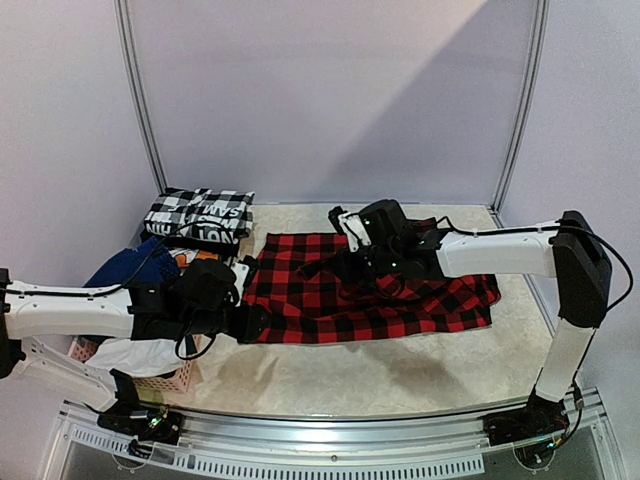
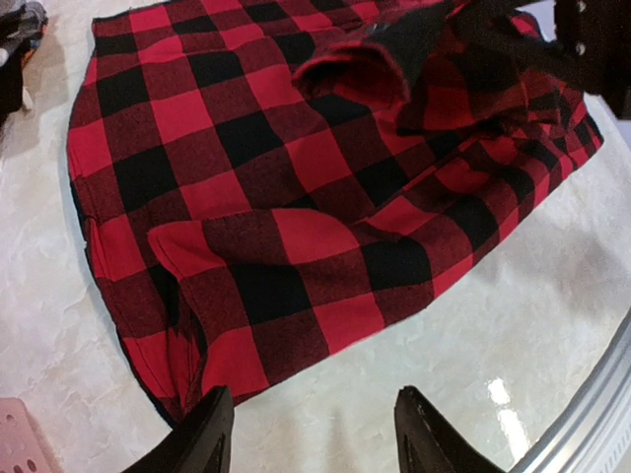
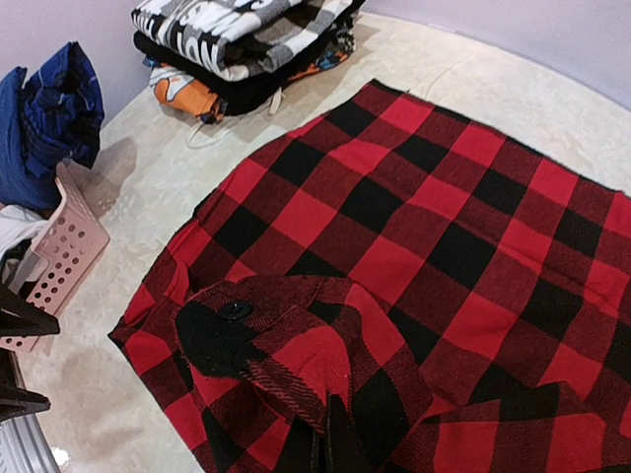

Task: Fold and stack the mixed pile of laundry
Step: Fold the flattened shirt at the center of the board.

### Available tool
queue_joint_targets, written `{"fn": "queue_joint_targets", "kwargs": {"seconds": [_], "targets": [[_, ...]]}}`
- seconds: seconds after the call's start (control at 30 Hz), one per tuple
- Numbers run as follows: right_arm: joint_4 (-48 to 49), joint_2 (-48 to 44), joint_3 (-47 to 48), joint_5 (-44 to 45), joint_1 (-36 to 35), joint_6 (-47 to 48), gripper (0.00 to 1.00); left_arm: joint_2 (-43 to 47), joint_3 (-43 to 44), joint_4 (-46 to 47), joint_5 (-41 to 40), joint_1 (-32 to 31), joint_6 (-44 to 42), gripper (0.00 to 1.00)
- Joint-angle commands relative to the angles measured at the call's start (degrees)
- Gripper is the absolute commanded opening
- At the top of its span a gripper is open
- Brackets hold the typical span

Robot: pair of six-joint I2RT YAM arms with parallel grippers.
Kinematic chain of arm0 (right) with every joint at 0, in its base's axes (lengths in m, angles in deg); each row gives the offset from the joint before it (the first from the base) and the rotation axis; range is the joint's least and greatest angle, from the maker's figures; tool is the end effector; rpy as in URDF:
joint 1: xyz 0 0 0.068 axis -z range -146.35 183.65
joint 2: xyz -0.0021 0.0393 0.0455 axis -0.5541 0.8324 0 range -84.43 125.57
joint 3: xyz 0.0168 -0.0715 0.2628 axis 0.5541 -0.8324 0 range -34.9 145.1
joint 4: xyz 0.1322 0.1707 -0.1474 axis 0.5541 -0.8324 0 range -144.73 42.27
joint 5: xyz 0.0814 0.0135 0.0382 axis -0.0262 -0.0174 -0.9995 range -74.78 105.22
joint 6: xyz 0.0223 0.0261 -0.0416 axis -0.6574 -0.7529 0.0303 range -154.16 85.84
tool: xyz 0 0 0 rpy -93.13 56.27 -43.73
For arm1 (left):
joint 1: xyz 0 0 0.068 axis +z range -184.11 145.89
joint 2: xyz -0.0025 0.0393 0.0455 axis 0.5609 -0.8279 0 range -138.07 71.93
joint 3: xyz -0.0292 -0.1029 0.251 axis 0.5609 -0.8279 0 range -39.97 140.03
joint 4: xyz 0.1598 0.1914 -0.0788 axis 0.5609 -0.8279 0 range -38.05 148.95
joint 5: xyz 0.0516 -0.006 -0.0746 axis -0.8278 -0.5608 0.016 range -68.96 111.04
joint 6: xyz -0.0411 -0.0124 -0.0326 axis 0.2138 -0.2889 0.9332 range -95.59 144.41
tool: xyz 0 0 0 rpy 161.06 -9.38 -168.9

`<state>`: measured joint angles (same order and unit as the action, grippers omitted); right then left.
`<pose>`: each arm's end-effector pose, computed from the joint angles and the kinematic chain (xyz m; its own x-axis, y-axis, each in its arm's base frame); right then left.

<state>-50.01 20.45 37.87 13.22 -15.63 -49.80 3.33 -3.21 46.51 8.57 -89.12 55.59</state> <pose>0.2715 0.3174 0.2274 -0.5641 -0.2424 -0.7894 -0.6482 0.7222 0.2414 0.1448 -0.1933 0.2052 -0.7108 0.1339 -0.6906 0.4012 0.8836 -0.2416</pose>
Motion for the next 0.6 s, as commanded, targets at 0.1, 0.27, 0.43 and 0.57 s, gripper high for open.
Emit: {"fn": "queue_joint_targets", "kwargs": {"seconds": [0.1,0.27,0.43,0.57], "targets": [[5.65,1.41,-3.36,-1.18,-1.68,-1.81,0.00,0.03,-1.93,8.82,0.56,-0.51,6.32,0.59],[7.18,1.88,-4.71,-1.81,-2.63,-1.17,0.00,0.09,-4.57,18.48,2.74,0.58,12.85,0.61],[8.36,2.51,-5.85,-2.53,-4.37,0.18,0.00,-0.51,-5.16,23.48,6.51,2.00,18.15,0.62],[9.06,3.41,-6.83,-3.65,-5.72,0.98,0.05,-0.66,-5.43,25.33,8.05,2.51,19.26,0.62]]}}
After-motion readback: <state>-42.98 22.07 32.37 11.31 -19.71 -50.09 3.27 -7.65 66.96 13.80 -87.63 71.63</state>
